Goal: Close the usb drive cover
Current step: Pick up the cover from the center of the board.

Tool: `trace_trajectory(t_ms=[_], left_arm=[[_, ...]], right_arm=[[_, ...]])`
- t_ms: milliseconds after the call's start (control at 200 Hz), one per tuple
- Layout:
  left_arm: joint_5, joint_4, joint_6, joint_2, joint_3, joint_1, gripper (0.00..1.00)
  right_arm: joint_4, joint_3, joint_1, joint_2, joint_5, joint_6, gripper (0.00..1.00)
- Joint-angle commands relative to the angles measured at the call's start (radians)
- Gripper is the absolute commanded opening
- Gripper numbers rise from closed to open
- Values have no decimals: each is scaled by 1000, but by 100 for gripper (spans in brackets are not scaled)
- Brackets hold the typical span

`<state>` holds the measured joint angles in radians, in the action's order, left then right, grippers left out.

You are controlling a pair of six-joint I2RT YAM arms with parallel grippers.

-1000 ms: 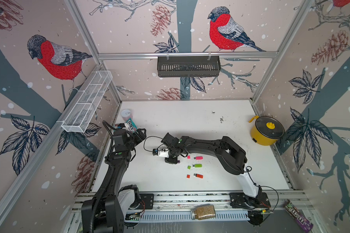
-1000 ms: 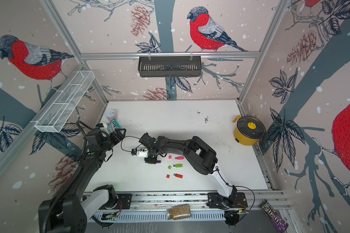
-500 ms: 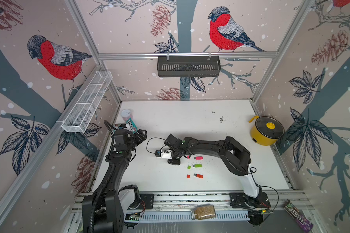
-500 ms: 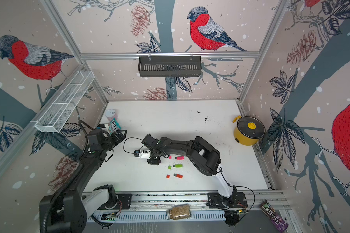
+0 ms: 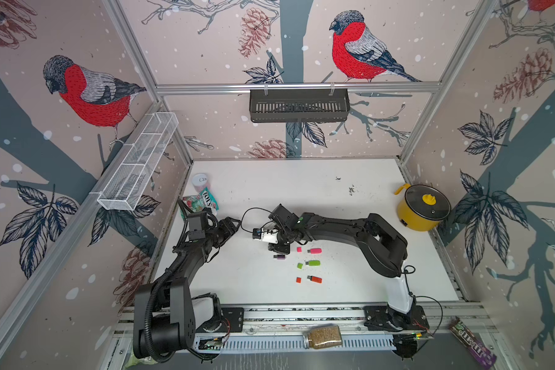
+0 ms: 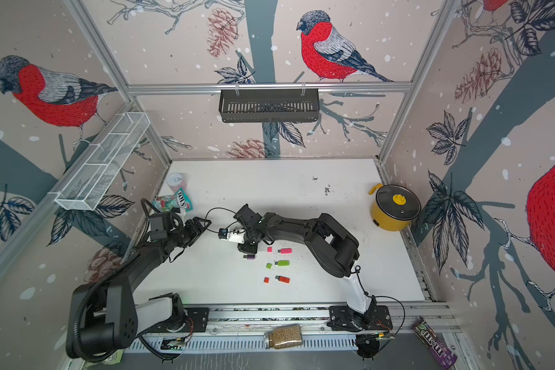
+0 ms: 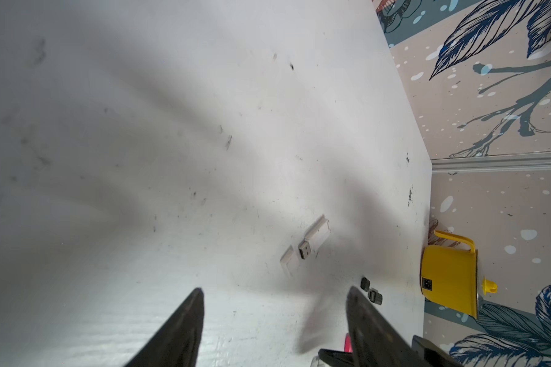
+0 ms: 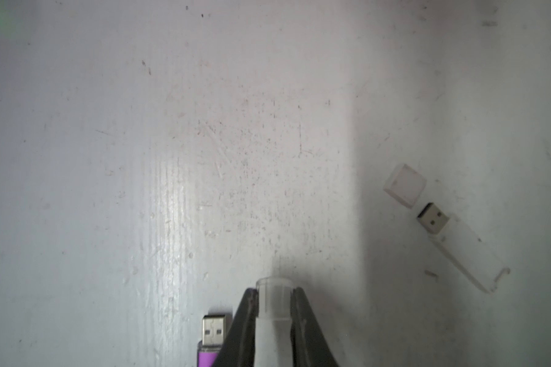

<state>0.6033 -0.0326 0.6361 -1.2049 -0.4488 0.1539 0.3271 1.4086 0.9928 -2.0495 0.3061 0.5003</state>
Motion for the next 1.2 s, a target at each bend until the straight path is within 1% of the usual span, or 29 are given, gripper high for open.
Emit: trace_trajectory(t_ms=[0,115,195,380,560,725,881,1196], left_arm=[[78,-79,39,-4,28,-16,65],[93,-100,54,-29,36,-79,63],[129,-118,64,-61,36,-112,58],[197,-123,82,-100,40,-120,49],[274,-154,112,-126,53,-129,45],[302,-158,129,-134,66,-135,41],[320,-177,143,-140,82,-153,39],[352,-255,183,-182,90,-185,35]], right_arm=[[-32,3,-18,12,47,23,20],[-43,3,-37,14,79,45,20],[-55,0,-48,20,100,54,20],[-86,-12,-63,28,124,72,20],[-118,-30,-66,37,159,73,20],[-130,-36,-69,37,174,73,20],[-140,-40,-70,37,182,72,20],[-149,-37,-66,27,194,60,20]])
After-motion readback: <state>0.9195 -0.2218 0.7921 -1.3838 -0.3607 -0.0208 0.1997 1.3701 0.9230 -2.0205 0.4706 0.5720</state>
